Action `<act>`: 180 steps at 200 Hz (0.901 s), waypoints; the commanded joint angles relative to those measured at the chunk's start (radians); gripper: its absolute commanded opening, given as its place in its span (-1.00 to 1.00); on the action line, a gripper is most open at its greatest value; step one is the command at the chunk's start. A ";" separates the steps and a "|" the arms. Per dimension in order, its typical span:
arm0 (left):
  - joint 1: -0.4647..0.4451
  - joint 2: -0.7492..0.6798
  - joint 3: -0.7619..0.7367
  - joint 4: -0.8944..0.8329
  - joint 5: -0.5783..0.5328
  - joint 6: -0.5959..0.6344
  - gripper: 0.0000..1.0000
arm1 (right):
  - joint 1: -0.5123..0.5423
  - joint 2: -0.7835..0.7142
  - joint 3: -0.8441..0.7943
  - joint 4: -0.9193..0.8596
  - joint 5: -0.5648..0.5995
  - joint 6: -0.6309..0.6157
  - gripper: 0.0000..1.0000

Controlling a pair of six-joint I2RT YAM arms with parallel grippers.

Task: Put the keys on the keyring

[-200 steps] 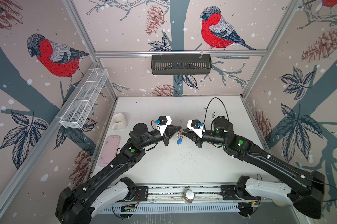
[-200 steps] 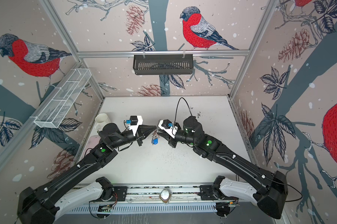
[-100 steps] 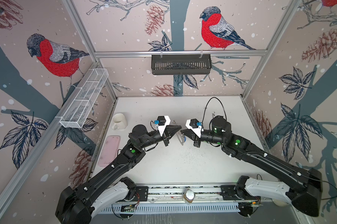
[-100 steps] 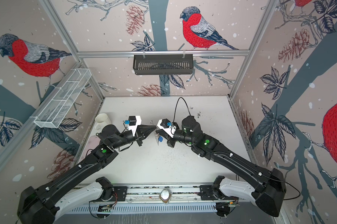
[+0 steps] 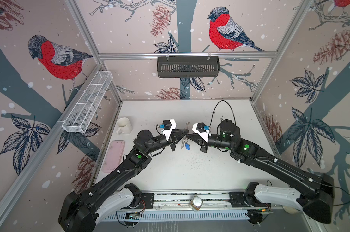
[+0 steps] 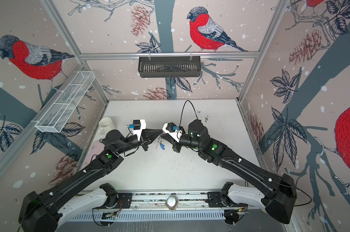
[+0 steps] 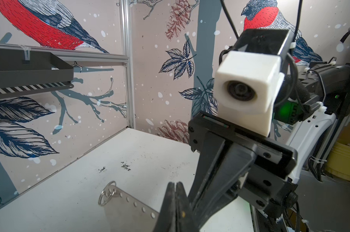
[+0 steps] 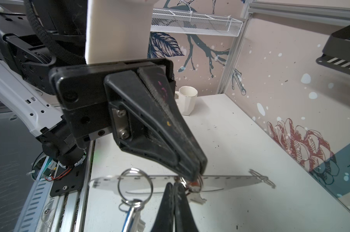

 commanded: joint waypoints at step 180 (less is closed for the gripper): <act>-0.001 0.062 0.205 -0.180 -0.388 -0.104 -1.00 | -0.025 -0.081 -0.336 0.474 0.114 0.250 -0.11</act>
